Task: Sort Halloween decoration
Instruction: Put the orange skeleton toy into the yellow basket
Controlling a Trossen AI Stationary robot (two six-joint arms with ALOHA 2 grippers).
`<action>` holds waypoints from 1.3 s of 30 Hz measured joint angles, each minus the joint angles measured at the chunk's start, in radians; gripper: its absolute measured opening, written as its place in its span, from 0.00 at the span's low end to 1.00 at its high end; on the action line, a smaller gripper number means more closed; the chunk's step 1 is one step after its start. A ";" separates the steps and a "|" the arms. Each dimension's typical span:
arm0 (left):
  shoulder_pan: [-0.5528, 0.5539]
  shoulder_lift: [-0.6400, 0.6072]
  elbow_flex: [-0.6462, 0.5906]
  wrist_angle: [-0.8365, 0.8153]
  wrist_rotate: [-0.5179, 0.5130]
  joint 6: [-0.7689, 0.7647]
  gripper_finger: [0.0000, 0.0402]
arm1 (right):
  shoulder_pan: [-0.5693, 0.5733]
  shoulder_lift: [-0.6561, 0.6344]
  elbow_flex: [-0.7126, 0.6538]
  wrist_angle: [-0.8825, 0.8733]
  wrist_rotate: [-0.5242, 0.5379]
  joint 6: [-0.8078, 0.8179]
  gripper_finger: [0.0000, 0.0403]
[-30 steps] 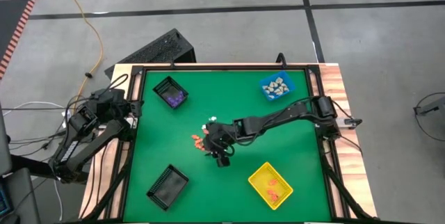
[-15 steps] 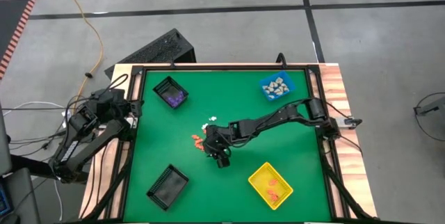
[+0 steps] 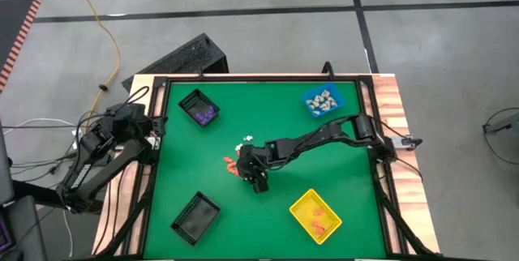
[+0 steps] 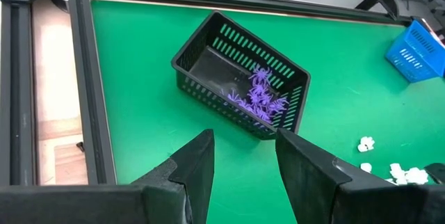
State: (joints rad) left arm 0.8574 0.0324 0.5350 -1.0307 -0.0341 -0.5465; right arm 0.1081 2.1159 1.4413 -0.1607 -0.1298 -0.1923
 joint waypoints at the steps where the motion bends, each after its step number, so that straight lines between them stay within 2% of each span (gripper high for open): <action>1: 0.000 0.000 0.000 0.000 0.000 0.000 0.36 | -0.001 0.000 0.000 -0.002 0.000 0.005 0.46; 8: 0.000 0.000 0.000 0.000 0.000 0.000 0.36 | -0.010 -0.002 0.000 -0.052 0.000 0.007 0.37; 13: 0.000 0.000 0.000 0.000 -0.001 0.000 0.36 | -0.012 -0.002 0.001 -0.071 -0.001 0.010 0.23; 20: 0.000 0.000 0.000 0.000 -0.005 -0.005 0.36 | -0.013 -0.011 0.001 -0.078 0.000 0.096 0.04; 31: 0.000 0.000 0.000 0.001 -0.008 -0.008 0.36 | -0.004 -0.006 0.154 -0.218 0.004 0.106 0.04; 39: 0.000 0.000 0.000 0.000 -0.008 -0.008 0.36 | 0.006 -0.010 0.294 -0.447 0.001 0.087 0.04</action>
State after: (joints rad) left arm 0.8570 0.0322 0.5350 -1.0304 -0.0418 -0.5541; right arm 0.1138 2.1063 1.7353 -0.6078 -0.1288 -0.1051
